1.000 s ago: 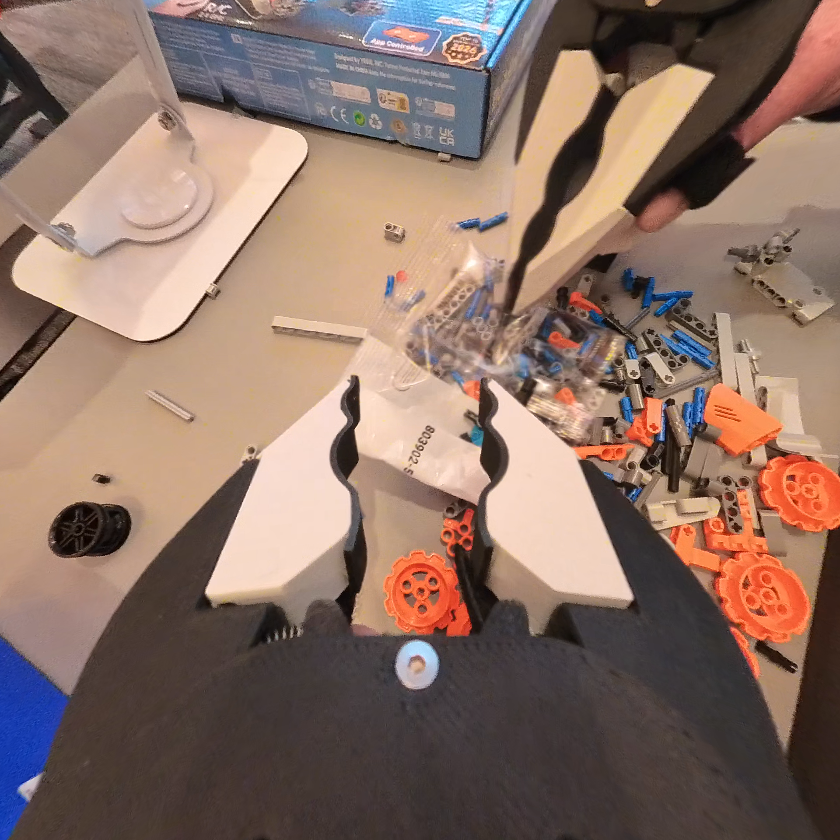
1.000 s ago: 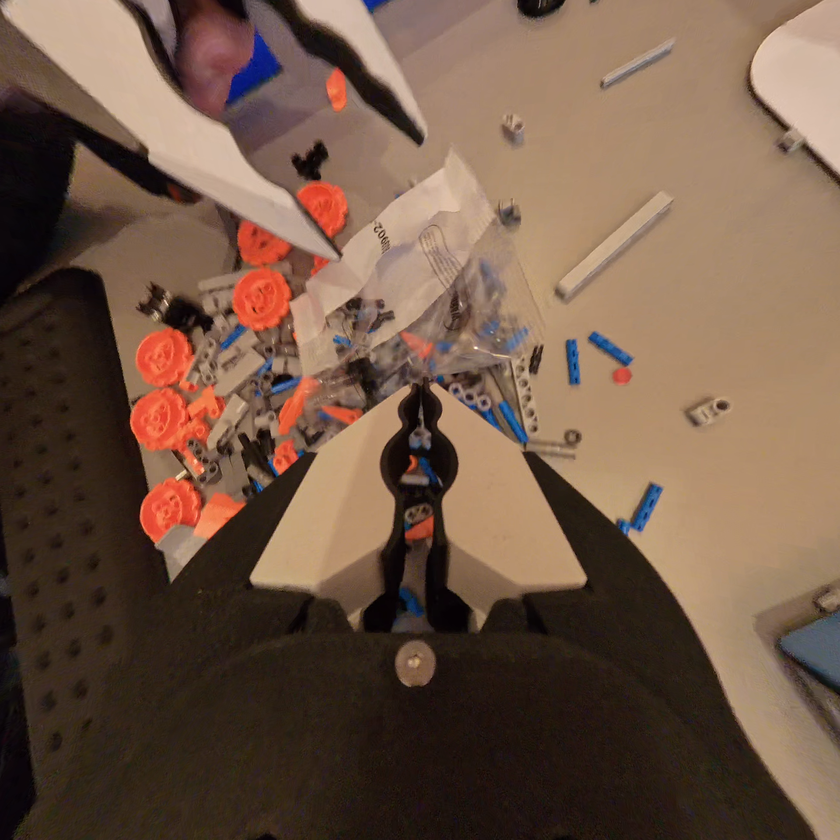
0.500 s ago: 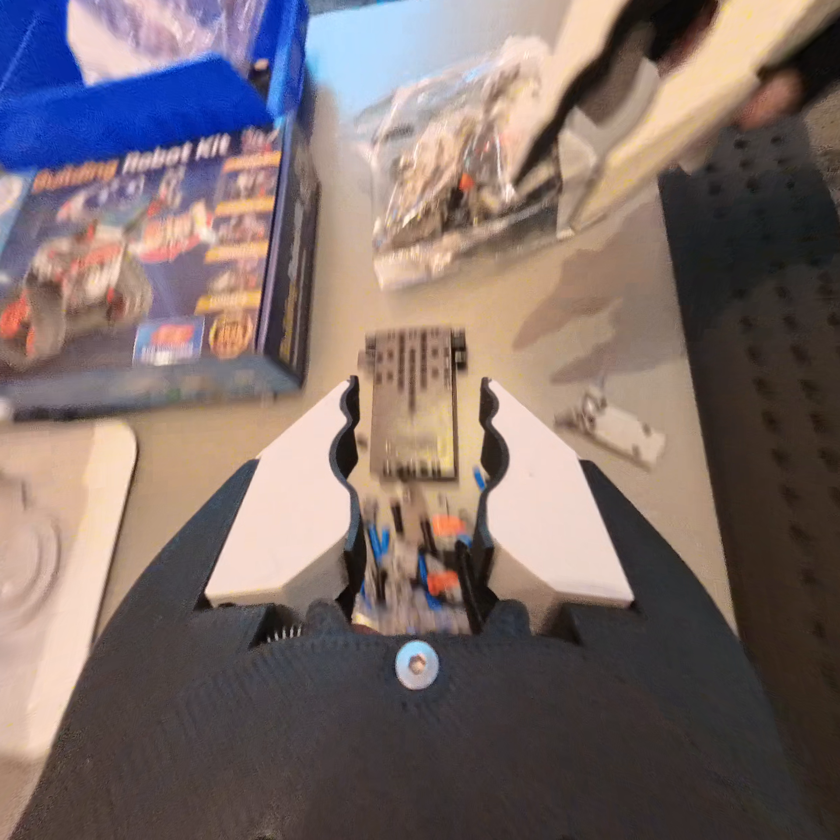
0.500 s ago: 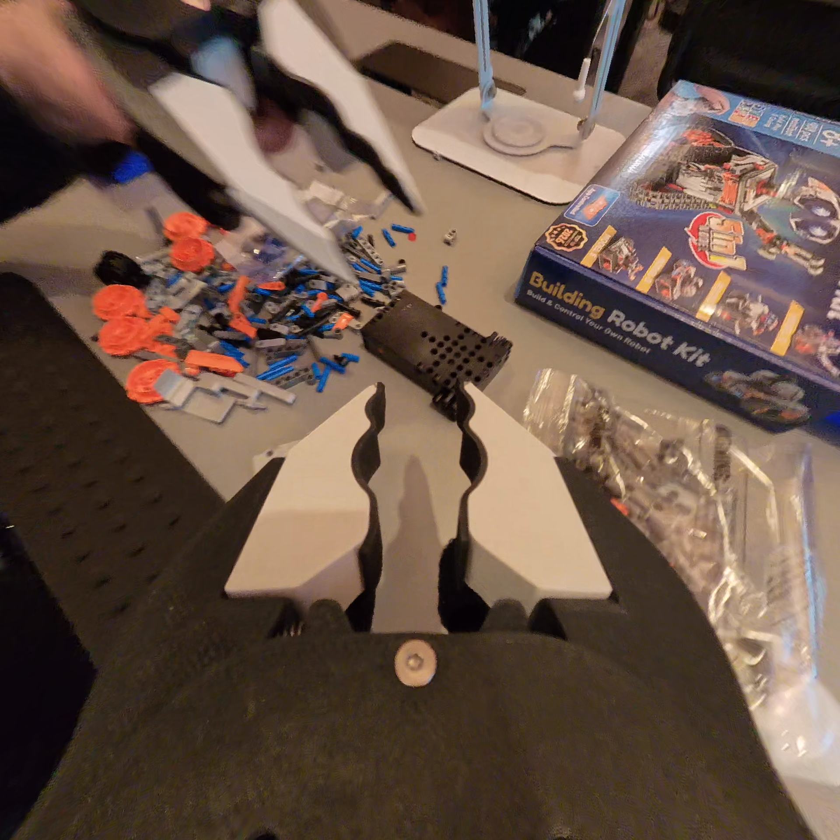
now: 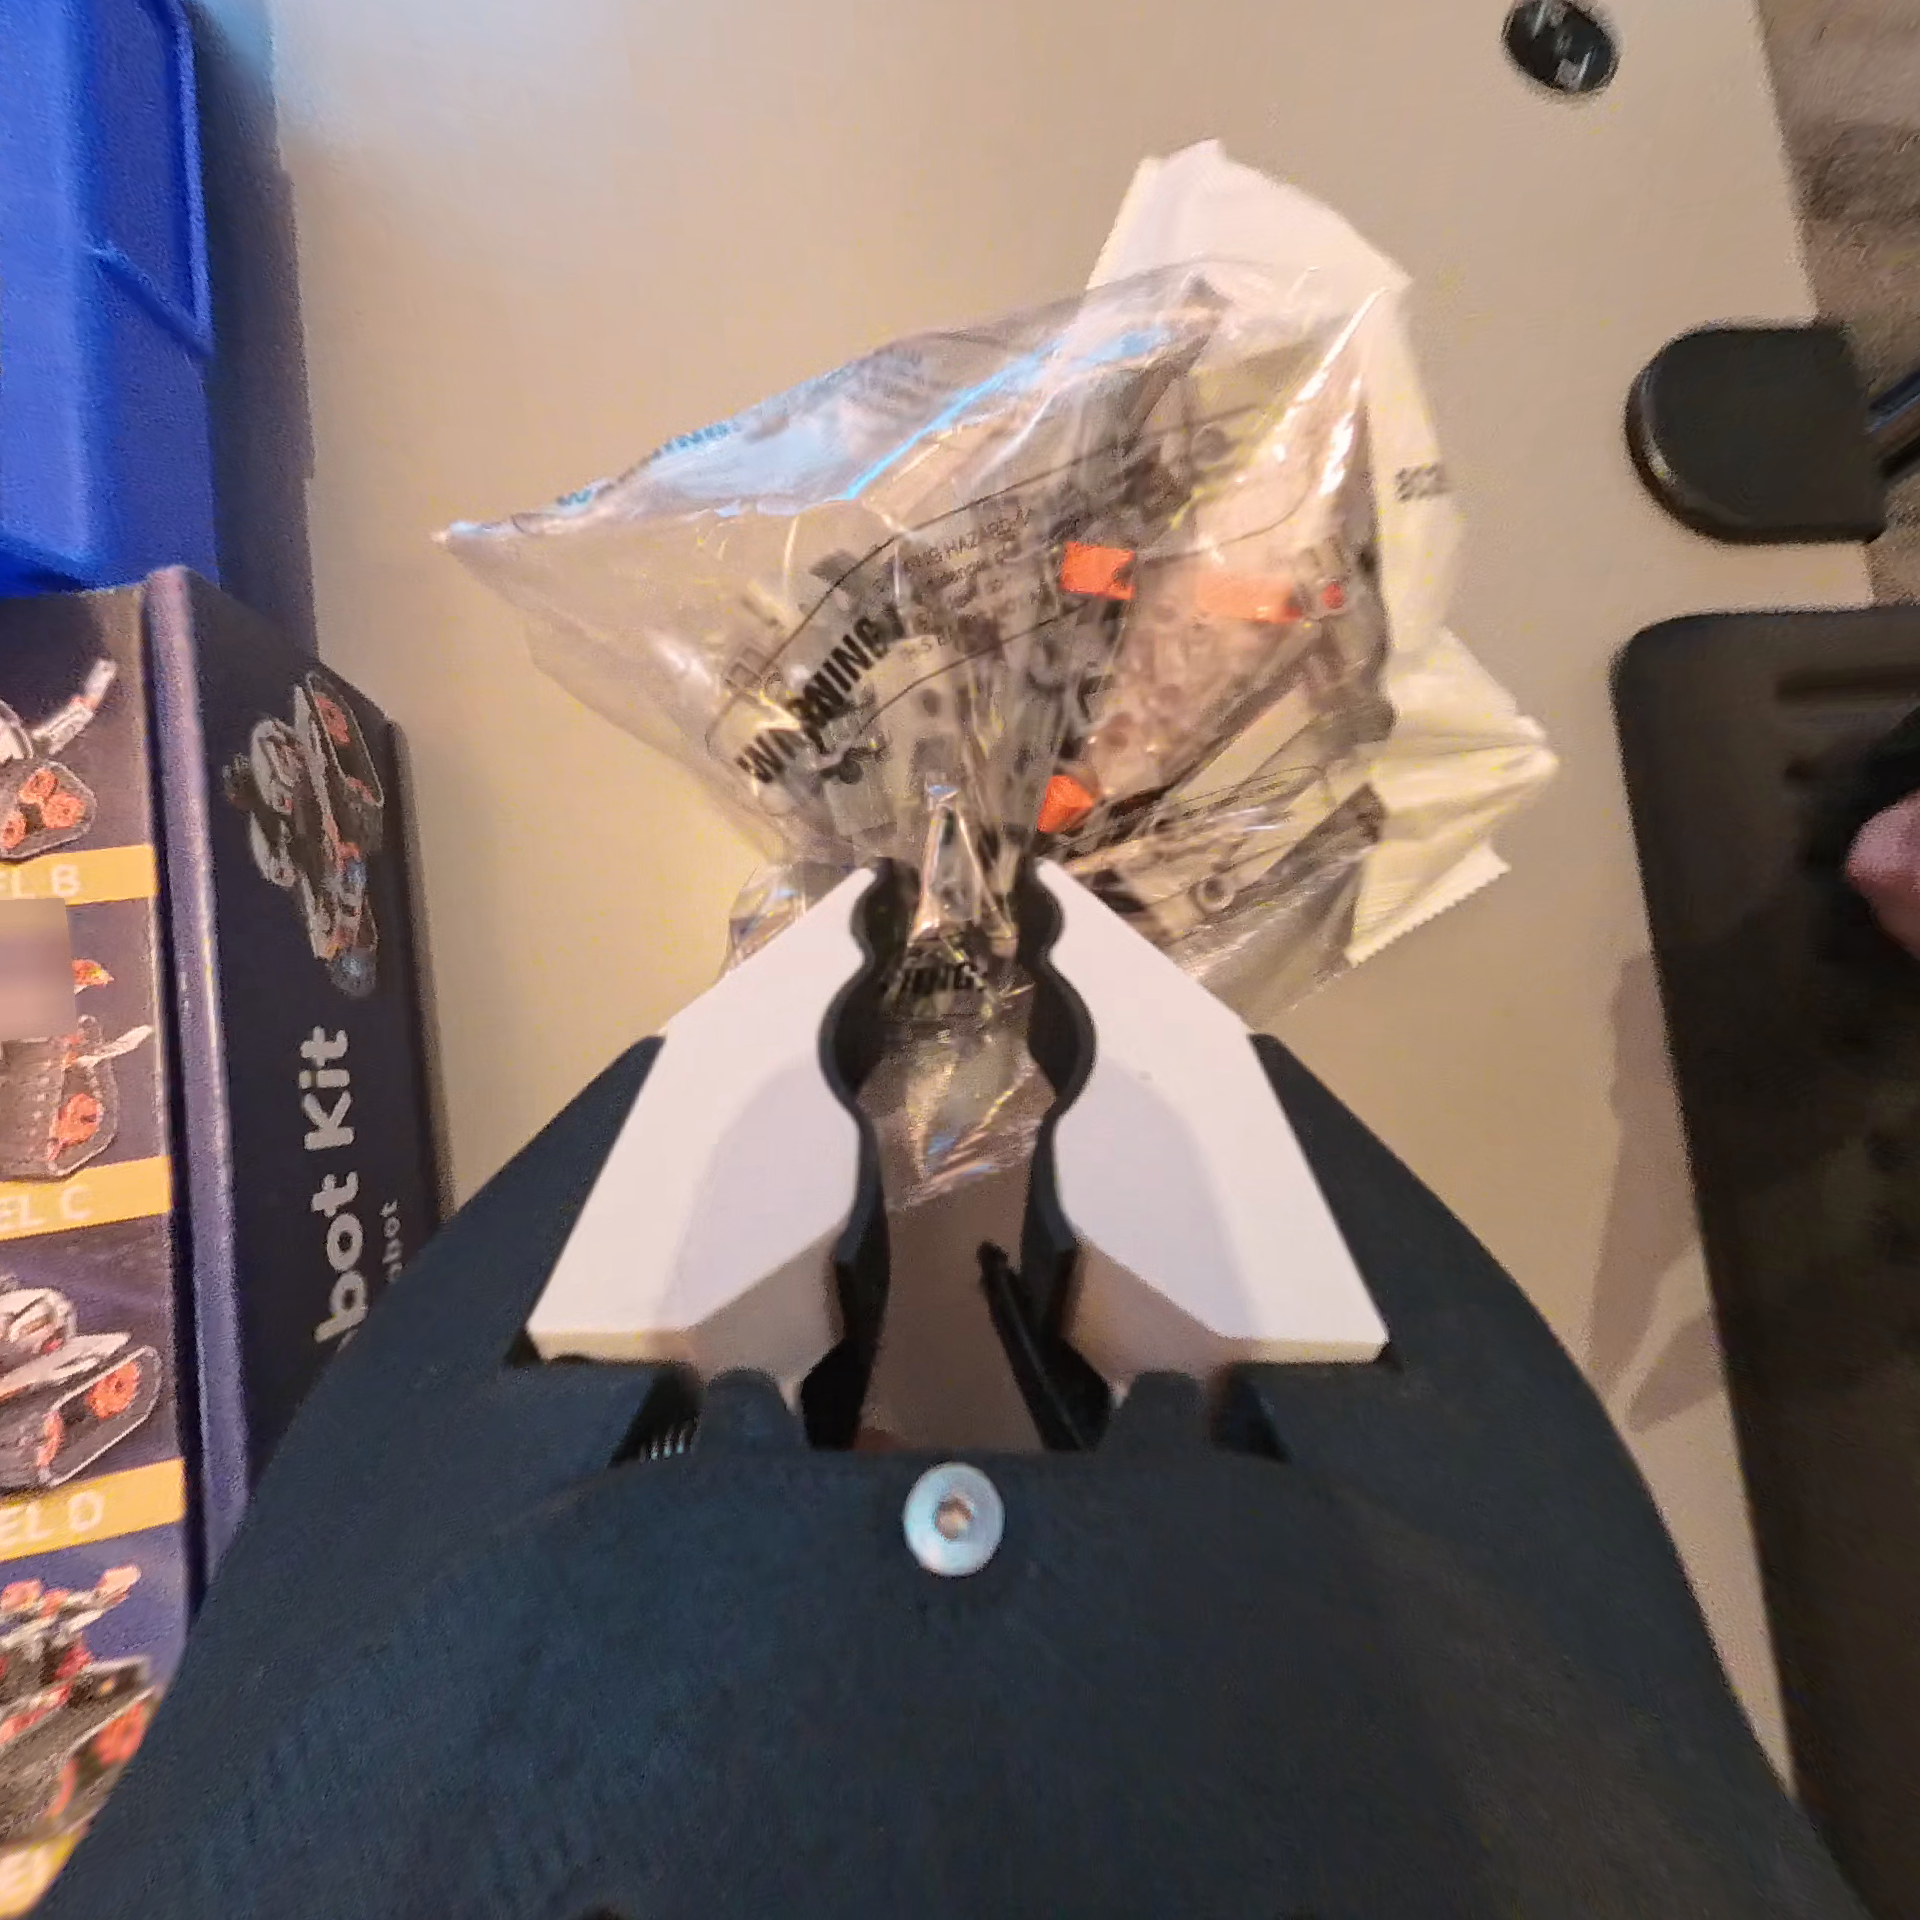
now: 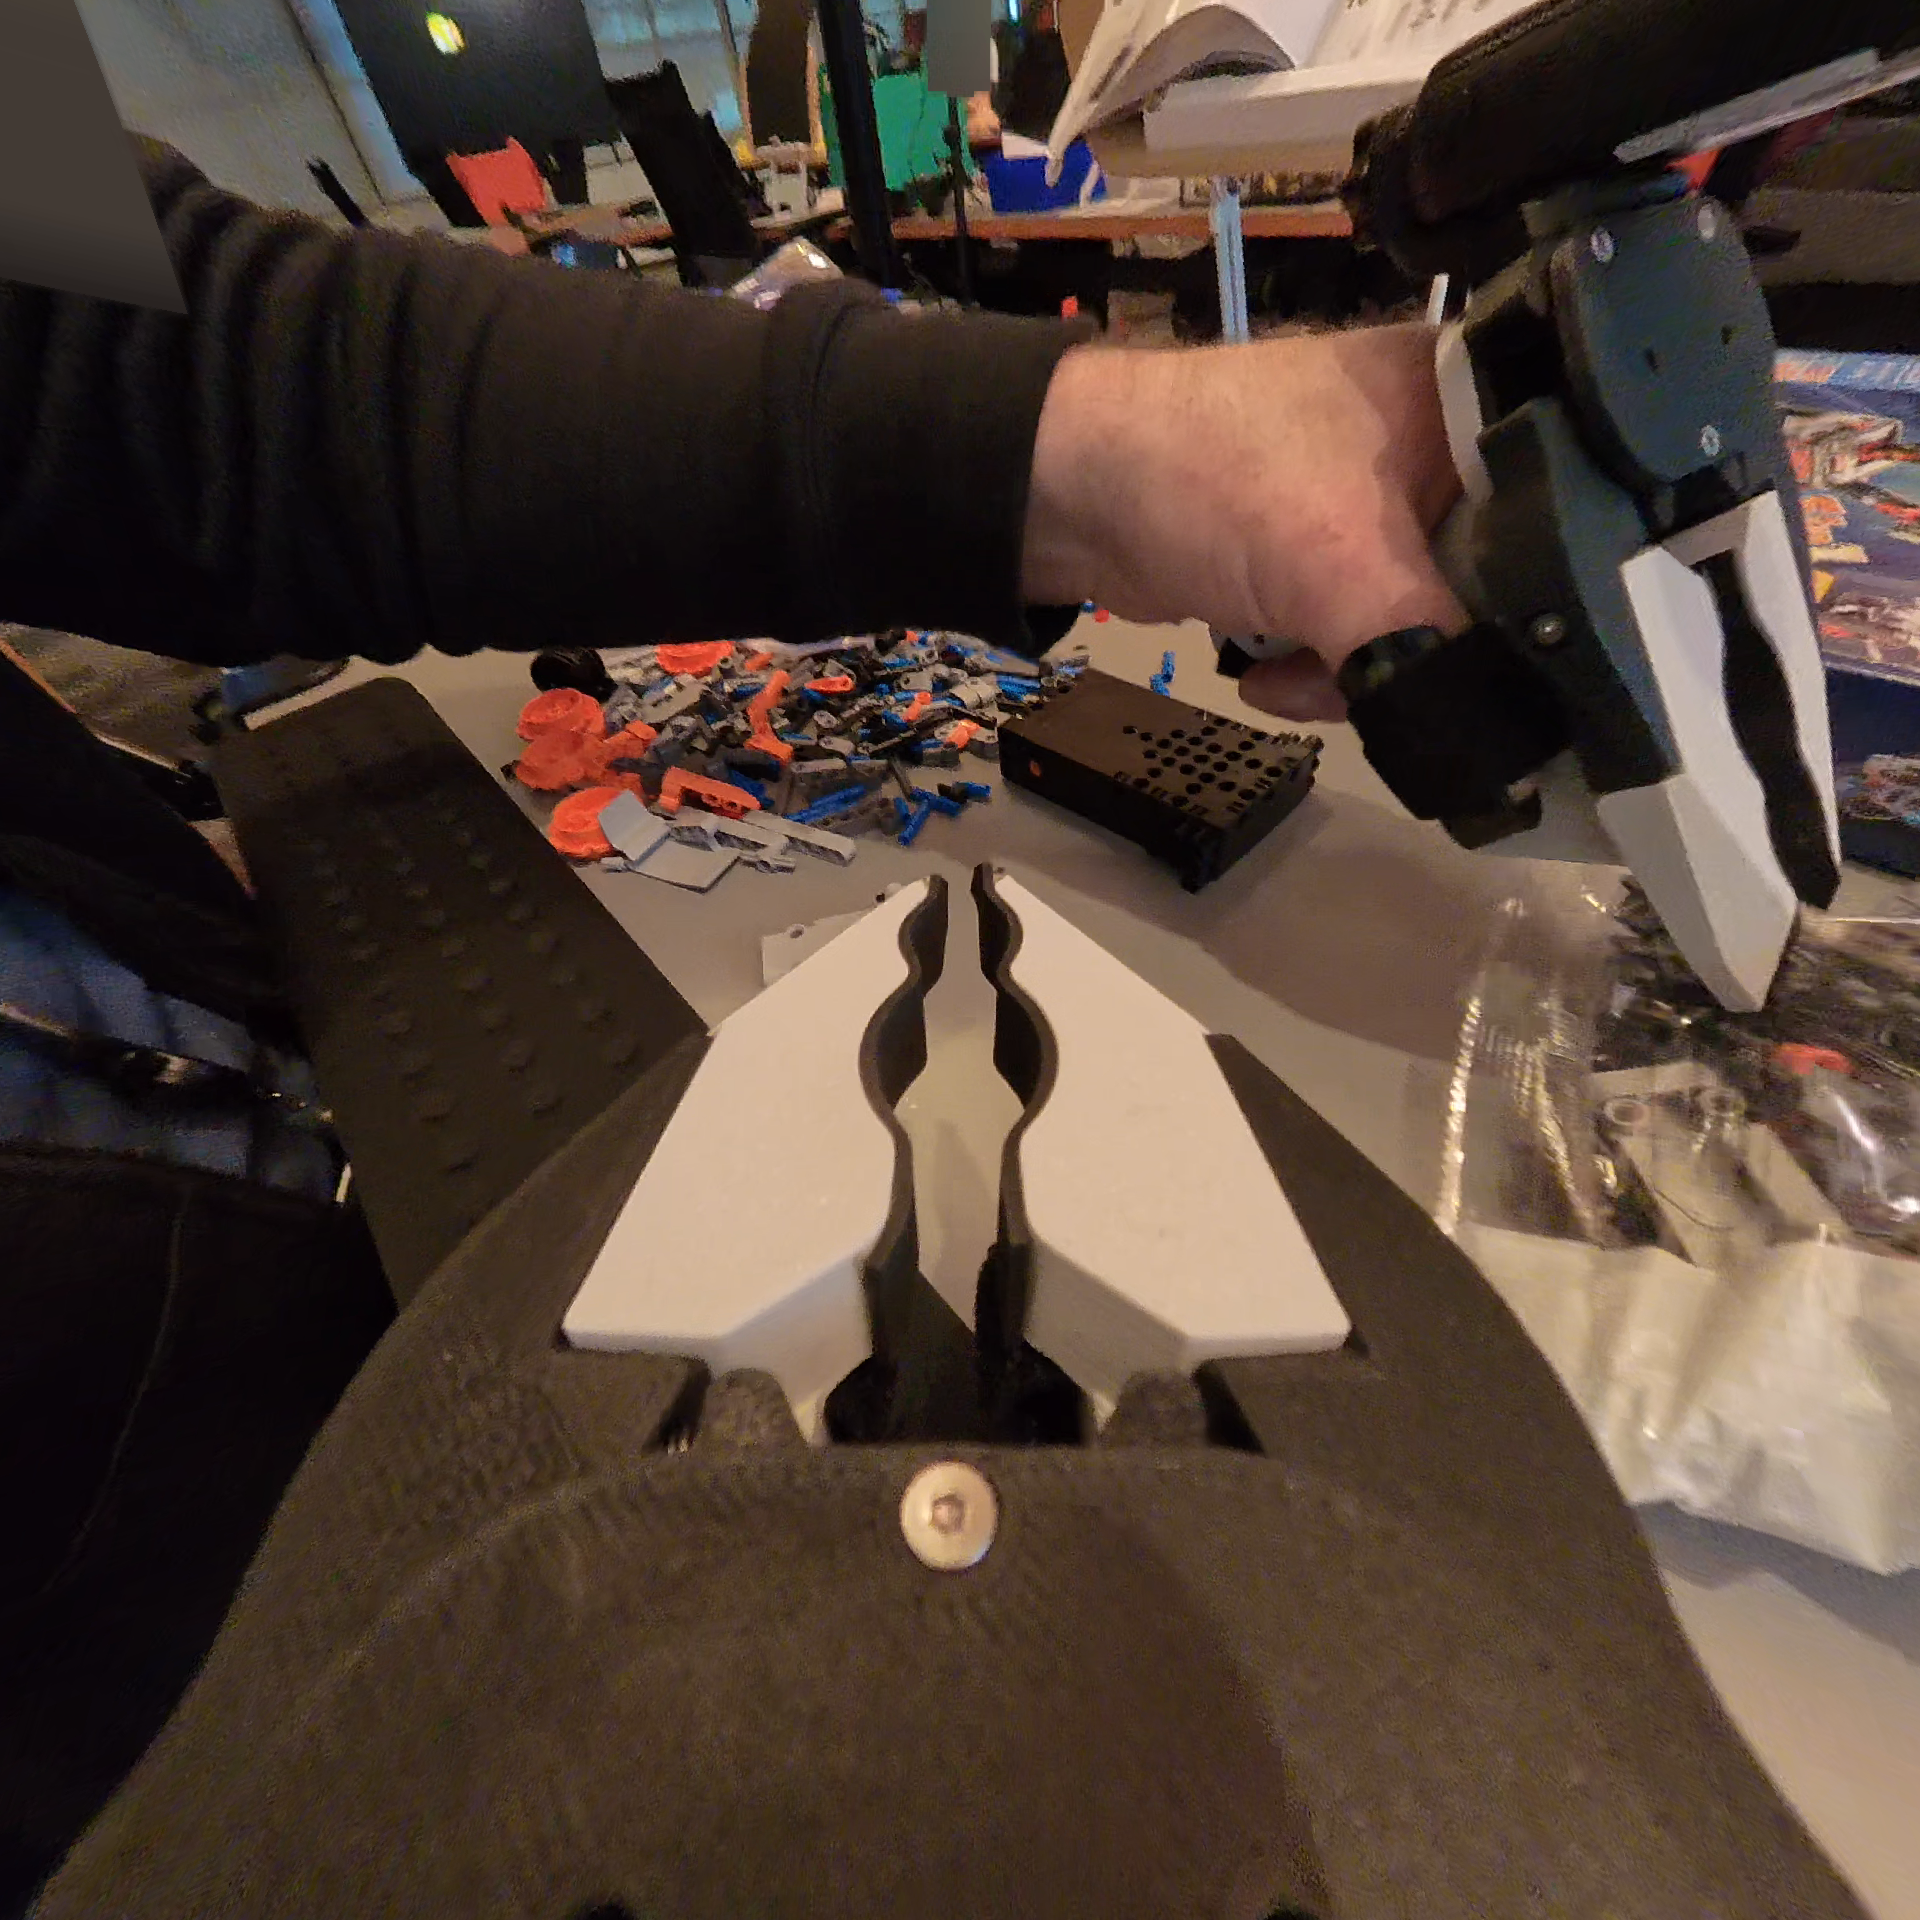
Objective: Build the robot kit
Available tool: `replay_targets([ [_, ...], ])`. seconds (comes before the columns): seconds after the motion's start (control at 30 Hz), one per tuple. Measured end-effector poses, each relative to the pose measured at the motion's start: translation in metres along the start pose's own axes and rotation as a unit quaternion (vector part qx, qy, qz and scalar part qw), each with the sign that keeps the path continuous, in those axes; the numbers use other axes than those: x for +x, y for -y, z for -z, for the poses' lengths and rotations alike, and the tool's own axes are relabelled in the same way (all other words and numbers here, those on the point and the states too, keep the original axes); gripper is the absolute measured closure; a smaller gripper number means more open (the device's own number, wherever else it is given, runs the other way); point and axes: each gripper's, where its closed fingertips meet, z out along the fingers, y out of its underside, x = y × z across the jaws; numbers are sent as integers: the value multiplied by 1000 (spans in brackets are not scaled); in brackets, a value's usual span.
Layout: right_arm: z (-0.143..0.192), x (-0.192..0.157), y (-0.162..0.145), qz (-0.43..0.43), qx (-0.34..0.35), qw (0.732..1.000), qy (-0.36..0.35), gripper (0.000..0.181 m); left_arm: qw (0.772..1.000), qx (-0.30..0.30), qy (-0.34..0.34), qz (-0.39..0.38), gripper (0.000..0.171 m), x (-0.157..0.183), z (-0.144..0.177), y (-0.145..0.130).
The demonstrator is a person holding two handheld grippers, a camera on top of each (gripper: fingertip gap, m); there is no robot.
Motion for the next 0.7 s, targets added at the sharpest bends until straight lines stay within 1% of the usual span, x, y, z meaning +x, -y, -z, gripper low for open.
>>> replay_targets([
  [0.03,2,0,3,1,8,1000,3,177,1000,9,-1,4,155,1,0,3],
  [0.1,4,1,3,-1,14,1000,8,178,1000,17,16,-13,159,1,0,7],
  [0.2,9,-1,7,-5,33,999,21,179,999,45,21,-14,159,6,10,18],
  [0.27,11,-2,9,-4,43,999,25,180,997,68,31,-16,160,6,25,28],
  [0.37,10,-4,7,0,39,999,31,181,993,110,35,-16,160,5,63,50],
  [0.43,8,-5,5,2,31,999,32,181,989,140,48,-21,160,1,99,64],
  [0.5,8,-6,5,6,32,999,34,181,983,167,76,-26,160,-5,145,74],
  [0.57,10,-6,6,4,38,999,35,181,977,185,105,-28,160,-9,200,72],
  [0.63,12,-7,8,6,45,998,37,181,971,188,146,-20,160,-15,263,54],
  [0.7,12,-8,8,6,46,998,40,181,962,189,198,-1,160,-24,329,20],
])
